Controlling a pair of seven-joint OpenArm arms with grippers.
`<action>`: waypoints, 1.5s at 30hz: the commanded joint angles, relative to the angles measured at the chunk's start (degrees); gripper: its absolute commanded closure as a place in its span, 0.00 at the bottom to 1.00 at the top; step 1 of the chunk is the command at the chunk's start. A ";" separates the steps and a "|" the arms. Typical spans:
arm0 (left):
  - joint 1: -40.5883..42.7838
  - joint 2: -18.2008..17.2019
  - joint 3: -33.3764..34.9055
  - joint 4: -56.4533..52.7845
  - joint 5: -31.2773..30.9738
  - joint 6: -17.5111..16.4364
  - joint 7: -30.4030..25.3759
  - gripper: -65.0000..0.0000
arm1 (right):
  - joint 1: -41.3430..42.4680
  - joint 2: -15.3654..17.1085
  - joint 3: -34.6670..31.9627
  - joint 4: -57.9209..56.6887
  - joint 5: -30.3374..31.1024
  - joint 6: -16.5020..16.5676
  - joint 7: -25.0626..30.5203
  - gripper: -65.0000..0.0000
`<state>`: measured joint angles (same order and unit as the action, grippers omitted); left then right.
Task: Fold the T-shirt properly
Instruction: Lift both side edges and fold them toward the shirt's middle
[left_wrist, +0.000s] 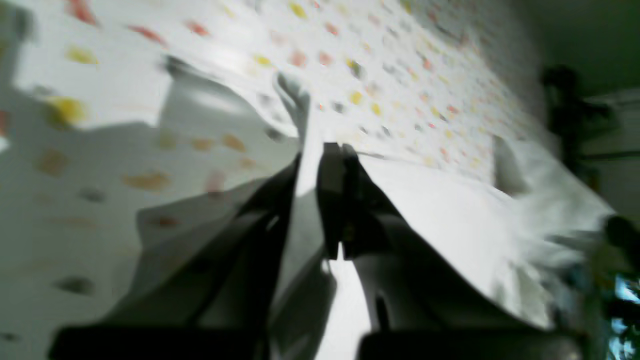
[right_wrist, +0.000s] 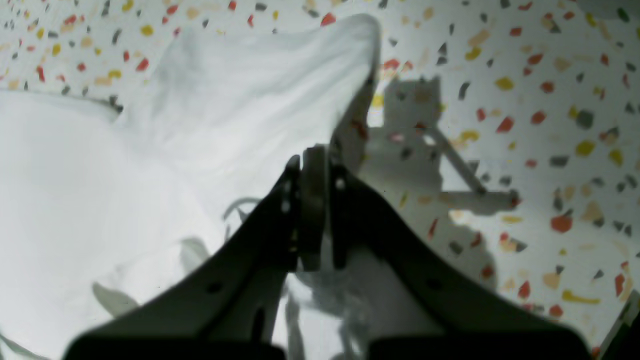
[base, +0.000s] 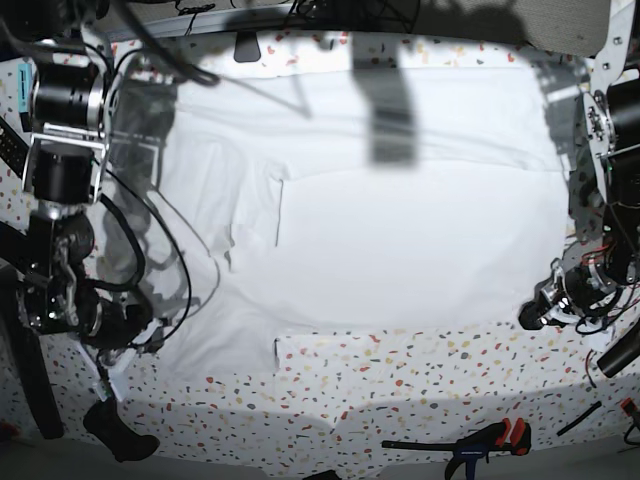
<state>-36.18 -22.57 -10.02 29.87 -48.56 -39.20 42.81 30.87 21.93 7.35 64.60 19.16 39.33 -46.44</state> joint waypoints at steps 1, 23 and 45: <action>-1.84 -0.85 -0.02 2.08 -2.25 -0.80 0.33 1.00 | 0.63 0.87 0.15 2.54 0.59 0.67 0.83 1.00; 30.88 -8.61 -0.17 53.20 -5.49 -0.80 6.58 1.00 | -23.04 4.42 10.86 24.22 2.64 0.67 -1.64 1.00; 40.00 -8.92 -0.20 61.59 -0.52 -0.80 6.95 1.00 | -28.09 7.69 14.12 24.24 2.75 0.67 -4.00 1.00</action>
<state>4.58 -30.17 -9.72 90.39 -48.03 -39.59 51.00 1.89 28.34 20.99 87.77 21.41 39.68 -51.20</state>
